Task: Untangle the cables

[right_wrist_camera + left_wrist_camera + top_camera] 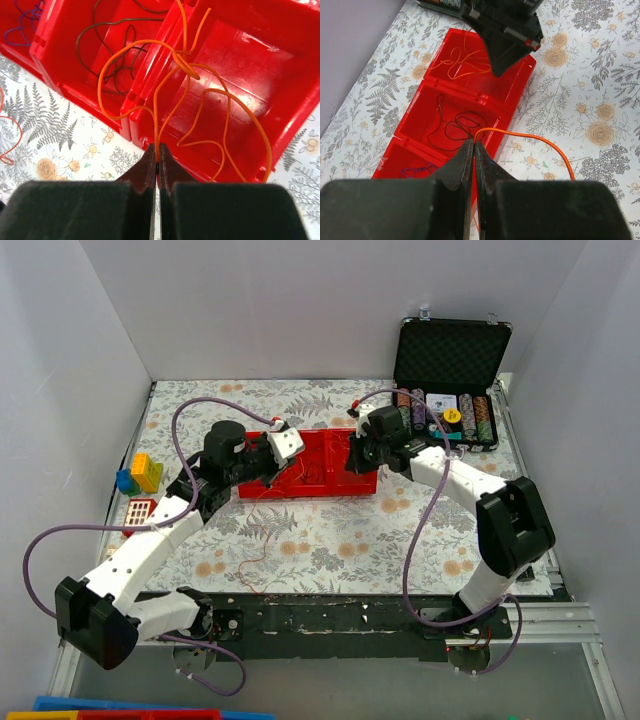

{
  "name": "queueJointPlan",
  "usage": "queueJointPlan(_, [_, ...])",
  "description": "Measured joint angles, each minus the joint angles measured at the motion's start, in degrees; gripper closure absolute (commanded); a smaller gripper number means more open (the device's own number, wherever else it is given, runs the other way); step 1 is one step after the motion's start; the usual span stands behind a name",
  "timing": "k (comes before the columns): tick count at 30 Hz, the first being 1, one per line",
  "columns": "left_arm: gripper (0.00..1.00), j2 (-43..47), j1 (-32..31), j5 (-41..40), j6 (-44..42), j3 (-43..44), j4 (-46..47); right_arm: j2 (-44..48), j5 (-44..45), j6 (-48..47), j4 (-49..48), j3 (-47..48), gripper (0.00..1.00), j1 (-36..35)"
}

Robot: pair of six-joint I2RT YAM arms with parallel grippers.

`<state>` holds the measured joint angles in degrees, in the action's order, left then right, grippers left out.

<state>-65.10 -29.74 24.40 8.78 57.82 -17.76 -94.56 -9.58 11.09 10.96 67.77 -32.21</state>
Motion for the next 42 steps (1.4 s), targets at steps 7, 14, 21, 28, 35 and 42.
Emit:
queueJointPlan(7, [1.00, 0.79, 0.00, 0.00, 0.04, 0.00, -0.55, -7.85, -0.04, 2.29, -0.79, 3.48, 0.66, 0.52])
queueJointPlan(14, [1.00, 1.18, 0.00, 0.00, 0.04, 0.00, -0.72, -9.03, 0.83, 4.15, 0.20, 8.22, 0.43, 0.72])
queueJointPlan(21, [1.00, 1.18, 0.00, 0.02, 0.02, 0.24, -1.07, -3.67, -0.90, 5.29, 2.45, 7.34, 0.27, 0.70])
queueJointPlan(28, [1.00, 0.63, 0.00, 1.73, 1.01, 5.64, -2.54, 13.88, -8.28, 4.17, -6.56, -9.51, 0.14, -1.75])
queueJointPlan(35, [1.00, -5.07, -0.20, 10.60, 7.96, 22.82, -1.49, 19.98, -14.51, 4.20, -16.79, -20.92, 0.12, -3.17])
queueJointPlan(42, [1.00, -5.66, -1.55, 16.52, 12.55, 26.58, 0.15, 25.18, -19.39, 6.73, -34.29, -30.12, 0.11, -6.36])
